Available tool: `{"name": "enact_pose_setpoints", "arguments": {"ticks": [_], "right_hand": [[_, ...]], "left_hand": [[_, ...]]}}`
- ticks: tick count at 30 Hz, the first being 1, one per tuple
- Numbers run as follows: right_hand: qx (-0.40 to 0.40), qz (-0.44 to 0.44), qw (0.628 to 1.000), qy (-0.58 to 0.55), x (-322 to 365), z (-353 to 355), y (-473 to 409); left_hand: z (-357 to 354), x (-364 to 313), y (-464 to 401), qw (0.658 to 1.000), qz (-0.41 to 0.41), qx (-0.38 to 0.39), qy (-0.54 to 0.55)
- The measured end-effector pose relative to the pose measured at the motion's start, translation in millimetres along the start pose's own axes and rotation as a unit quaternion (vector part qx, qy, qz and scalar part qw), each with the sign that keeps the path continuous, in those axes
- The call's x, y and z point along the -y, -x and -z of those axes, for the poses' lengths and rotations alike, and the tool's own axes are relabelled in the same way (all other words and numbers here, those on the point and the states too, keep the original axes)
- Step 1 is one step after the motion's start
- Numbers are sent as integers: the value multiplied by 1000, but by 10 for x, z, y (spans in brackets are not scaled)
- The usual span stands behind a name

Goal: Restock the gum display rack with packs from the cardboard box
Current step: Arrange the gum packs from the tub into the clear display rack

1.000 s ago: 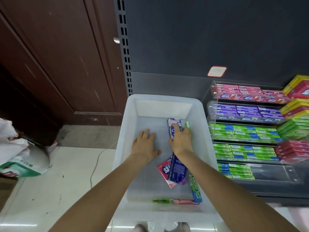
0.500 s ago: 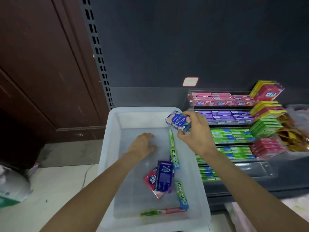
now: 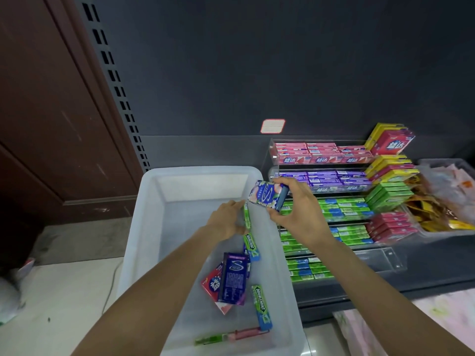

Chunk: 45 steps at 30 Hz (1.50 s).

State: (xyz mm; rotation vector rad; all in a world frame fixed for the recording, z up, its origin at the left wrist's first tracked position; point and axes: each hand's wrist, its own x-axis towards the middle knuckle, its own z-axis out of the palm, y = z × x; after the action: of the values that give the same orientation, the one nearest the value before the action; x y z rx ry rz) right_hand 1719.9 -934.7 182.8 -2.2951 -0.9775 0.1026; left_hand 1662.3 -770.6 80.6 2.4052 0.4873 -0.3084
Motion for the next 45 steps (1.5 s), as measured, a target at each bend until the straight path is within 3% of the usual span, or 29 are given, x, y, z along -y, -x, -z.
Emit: {"name": "enact_pose_setpoints", "arguments": {"ticks": [8,12,18,21,25,29,35,45], "right_hand": [[1,23,1000,10,-49,-21,-13],[-5,13,1000,3,-46,-35,-4],[-28,-1,998,-56,7,-13,71],[-46,-22,993,-105,61,-6,118],[-66,-31,990,-118,100,6,191],[-88,-23,986,-143,33,101,253],[-89,-37,967,-234,-110,531,451],[4,-37,994,-98,-1346,1532,1007]], "left_hand": [[-2,10,-26,998,15,-50,30],[-19,100,75,987,36,-97,125],[140,14,316,931,21,-217,294],[234,-54,442,908,3,-211,362],[303,-133,580,911,-48,-211,350],[422,-296,703,880,-56,-239,407],[434,-793,849,885,-89,-263,375],[-318,-2119,733,930,-147,-238,240]]}}
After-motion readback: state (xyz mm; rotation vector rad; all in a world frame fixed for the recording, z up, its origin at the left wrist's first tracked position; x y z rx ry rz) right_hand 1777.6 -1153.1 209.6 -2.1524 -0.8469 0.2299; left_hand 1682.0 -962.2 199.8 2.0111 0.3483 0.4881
